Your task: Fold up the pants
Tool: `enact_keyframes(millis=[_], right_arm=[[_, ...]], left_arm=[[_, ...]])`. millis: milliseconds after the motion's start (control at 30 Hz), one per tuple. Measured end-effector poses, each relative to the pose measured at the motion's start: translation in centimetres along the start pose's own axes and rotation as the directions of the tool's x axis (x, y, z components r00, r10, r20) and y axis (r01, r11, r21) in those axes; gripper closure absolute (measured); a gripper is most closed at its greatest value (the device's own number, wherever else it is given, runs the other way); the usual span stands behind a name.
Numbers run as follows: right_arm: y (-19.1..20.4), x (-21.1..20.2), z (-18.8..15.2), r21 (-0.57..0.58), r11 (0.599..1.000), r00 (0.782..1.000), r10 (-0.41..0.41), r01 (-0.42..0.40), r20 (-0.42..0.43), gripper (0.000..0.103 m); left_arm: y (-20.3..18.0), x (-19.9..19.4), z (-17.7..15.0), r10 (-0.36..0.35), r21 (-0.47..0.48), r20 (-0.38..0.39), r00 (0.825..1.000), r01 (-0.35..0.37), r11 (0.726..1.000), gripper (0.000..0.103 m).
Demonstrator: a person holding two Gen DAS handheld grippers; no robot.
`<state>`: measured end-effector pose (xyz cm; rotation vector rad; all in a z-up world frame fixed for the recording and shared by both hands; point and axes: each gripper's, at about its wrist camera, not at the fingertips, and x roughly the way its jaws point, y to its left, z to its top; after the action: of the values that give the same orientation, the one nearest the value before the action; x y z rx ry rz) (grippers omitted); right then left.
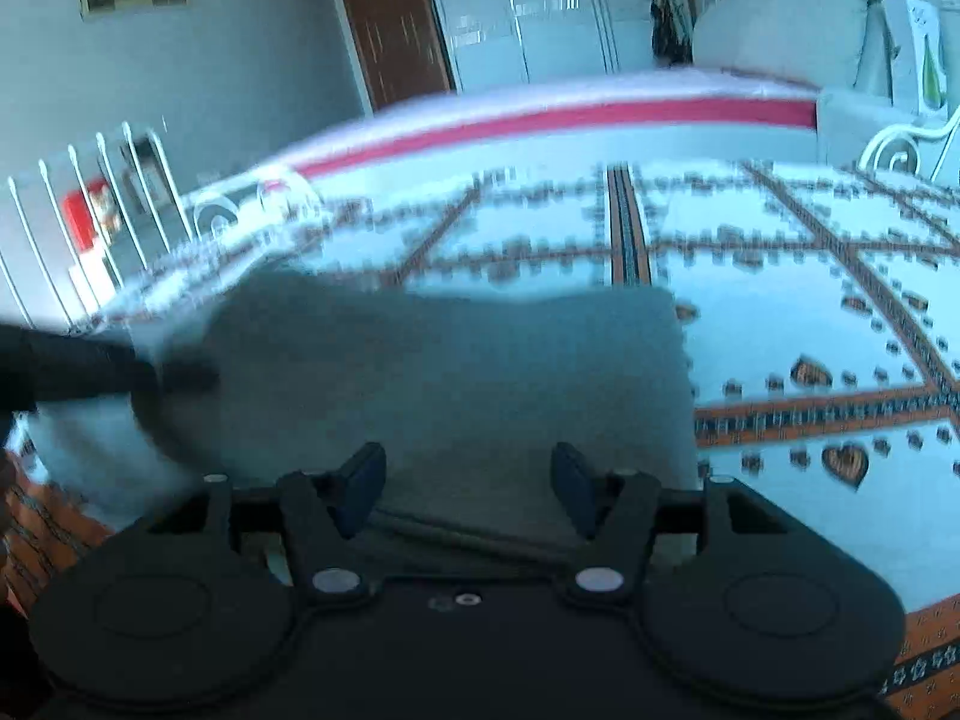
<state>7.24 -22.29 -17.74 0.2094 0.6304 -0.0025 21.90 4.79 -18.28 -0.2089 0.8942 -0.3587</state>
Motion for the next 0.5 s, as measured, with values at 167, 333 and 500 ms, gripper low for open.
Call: enact_keyframes(millis=[167, 333, 500], right_arm=[[0.8, 0.5, -0.5, -0.078, 0.996, 0.999, -0.036, 0.034, -0.023, 0.050], [1.2, 0.6, -0.7, -0.120, 0.991, 0.997, -0.069, 0.065, -0.031, 0.049], [0.5, 0.4, -0.5, -0.047, 0.998, 0.999, -0.032, 0.030, -0.028, 0.044]], left_arm=[[-0.6, -1.3, -0.1, 0.013, 0.038, 0.026, 1.000, -0.014, 0.999, 0.075], [1.7, -1.8, 0.2, 0.065, -0.052, 0.035, 0.997, -0.063, 0.997, 0.040], [5.6, -3.6, 0.2, 0.168, -0.190, 0.075, 0.983, -0.151, 0.970, 0.018]])
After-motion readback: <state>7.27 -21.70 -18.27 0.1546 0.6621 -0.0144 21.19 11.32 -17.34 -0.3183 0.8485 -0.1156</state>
